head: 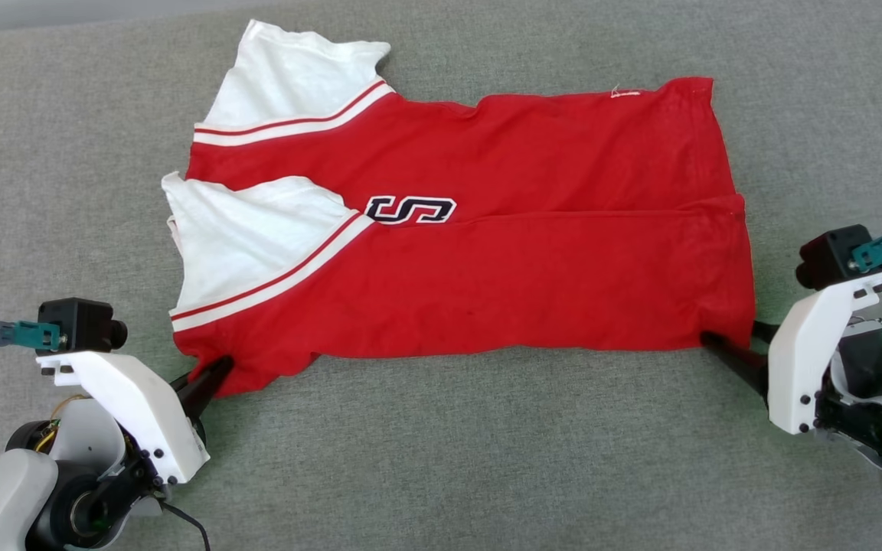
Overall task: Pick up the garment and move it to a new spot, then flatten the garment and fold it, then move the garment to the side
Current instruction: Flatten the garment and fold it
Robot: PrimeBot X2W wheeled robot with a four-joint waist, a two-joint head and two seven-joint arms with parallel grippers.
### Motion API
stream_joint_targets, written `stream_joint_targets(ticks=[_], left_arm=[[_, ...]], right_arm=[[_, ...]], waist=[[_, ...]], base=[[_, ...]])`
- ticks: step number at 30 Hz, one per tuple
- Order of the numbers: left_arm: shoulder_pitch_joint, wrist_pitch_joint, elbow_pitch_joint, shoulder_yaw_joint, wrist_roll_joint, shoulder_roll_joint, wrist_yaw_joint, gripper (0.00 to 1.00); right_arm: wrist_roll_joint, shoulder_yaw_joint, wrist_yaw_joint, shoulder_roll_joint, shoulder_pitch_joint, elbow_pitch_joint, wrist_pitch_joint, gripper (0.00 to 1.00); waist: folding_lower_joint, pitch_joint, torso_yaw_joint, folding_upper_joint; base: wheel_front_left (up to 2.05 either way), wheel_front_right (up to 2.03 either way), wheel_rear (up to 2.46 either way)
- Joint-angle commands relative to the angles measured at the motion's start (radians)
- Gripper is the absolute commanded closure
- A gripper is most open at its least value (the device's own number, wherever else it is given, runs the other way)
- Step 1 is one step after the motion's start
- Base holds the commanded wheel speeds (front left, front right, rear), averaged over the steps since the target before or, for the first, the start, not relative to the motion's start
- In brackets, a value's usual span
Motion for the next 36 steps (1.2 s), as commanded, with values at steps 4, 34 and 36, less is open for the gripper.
stream_joint_targets(ticks=[4,34,36], left_arm=[[0.003,-0.006,0.027,-0.005,-0.008,-0.014,-0.005,1.00],[0.349,-0.093,-0.197,0.061,-0.082,0.023,0.062,1.00],[0.370,-0.096,-0.205,0.059,-0.088,0.023,0.065,1.00]], right_arm=[[0.042,0.069,0.001,-0.011,0.022,0.035,0.002,1.00],[0.100,-0.175,-0.001,-0.142,0.311,-0.182,0.047,1.00],[0.096,-0.191,-0.001,-0.134,0.336,-0.200,0.059,1.00]], waist=[[0.0000,-0.004,0.011,0.0000],[0.0000,-0.166,0.038,0.0000],[0.0000,-0.169,0.038,0.0000]], base=[[0.00,0.00,0.00],[0.00,0.00,0.00],[0.00,0.00,0.00]])
